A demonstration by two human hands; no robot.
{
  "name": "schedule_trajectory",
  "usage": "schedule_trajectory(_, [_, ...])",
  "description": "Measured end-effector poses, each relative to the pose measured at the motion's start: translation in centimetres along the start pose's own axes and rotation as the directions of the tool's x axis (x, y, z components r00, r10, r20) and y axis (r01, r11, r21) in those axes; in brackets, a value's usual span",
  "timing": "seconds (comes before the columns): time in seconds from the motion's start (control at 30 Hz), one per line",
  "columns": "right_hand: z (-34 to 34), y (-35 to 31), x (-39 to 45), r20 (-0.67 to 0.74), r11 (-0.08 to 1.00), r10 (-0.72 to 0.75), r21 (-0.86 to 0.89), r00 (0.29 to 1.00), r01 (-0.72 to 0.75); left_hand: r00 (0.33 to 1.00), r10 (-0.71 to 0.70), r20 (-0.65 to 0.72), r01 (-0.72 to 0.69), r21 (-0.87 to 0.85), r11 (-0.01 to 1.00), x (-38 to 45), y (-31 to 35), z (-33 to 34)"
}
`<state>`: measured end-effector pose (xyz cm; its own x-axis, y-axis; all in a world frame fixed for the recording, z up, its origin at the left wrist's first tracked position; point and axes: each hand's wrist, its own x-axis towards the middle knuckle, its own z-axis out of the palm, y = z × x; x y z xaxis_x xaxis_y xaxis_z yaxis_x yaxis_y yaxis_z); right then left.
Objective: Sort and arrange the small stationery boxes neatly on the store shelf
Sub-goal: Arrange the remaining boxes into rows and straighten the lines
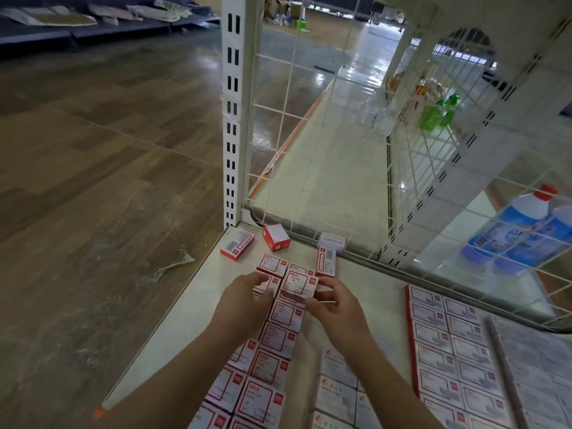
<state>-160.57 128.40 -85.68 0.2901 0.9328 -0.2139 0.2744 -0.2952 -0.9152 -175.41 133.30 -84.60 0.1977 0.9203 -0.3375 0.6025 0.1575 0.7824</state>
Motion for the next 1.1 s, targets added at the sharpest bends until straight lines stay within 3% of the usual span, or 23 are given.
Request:
schedule_trajectory(0.33, [0.7, -0.8, 5.8, -0.173, 0.97, -0.071, -0.243, 0.982, 0.027, 0.987, 0.112, 0.115, -0.151, 0.417, 0.896, 2.6, -1.5, -0.2])
schedule_trajectory(0.57, [1.5, -1.0, 8.8, -0.219, 0.923, -0.068, -0.384, 0.973, -0.022, 0.978, 0.12, 0.168, -0.188, 0.478, 0.858, 2.9, -0.9, -0.7])
schedule_trajectory(0.87, [2.8, -0.7, 10.1, -0.107, 0.888, 0.063, -0.447, 0.992, -0.105, 0.969, 0.074, 0.234, -0.178, 0.465, 0.867, 3.2, -0.6, -1.0])
schedule_trajectory(1.1, [3.4, -1.3, 10.7, -0.066, 0.829, 0.042, -0.555, 0.997, -0.072, 0.972, 0.07, 0.224, -0.174, 0.487, 0.856, 3.2, -0.6, -0.8])
